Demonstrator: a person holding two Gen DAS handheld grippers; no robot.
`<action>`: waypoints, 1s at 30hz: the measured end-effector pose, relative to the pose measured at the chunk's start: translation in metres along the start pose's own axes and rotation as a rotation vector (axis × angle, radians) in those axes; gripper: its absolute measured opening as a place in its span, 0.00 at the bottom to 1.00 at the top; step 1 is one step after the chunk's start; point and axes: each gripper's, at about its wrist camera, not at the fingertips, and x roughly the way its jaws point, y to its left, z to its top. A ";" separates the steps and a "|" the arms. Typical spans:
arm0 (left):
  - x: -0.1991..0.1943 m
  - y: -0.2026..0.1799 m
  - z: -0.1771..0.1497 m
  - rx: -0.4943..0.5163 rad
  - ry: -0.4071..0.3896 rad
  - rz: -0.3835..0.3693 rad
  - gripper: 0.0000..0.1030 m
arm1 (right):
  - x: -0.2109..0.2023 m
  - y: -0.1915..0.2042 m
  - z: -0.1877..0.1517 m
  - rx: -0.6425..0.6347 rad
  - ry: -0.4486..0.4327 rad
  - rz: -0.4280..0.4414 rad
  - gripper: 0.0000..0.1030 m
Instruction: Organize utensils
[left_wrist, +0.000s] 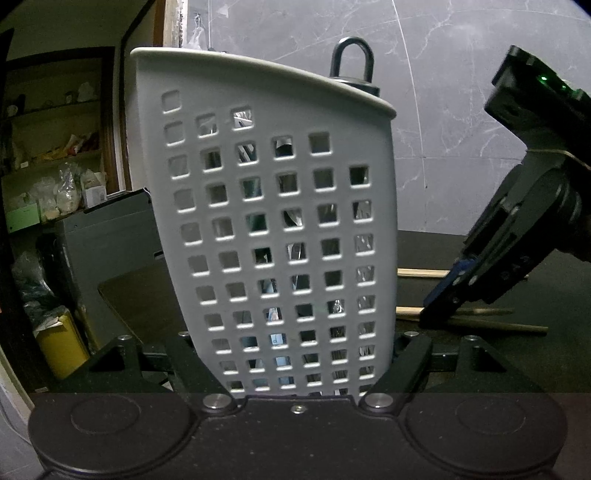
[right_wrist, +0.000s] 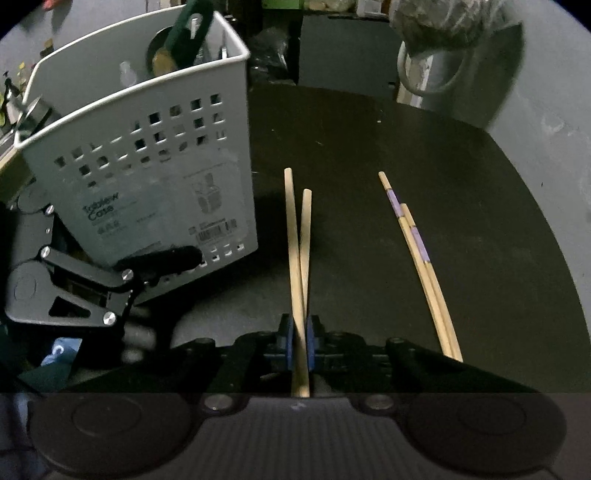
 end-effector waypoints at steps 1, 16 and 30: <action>0.000 0.000 0.000 0.000 0.000 0.000 0.75 | 0.003 -0.002 0.004 0.001 0.004 -0.003 0.18; 0.000 0.001 0.000 0.000 -0.001 -0.002 0.75 | 0.019 0.001 0.034 -0.011 0.046 0.000 0.45; 0.000 0.001 0.000 0.000 -0.001 -0.001 0.76 | 0.027 0.001 0.044 -0.001 0.034 0.039 0.17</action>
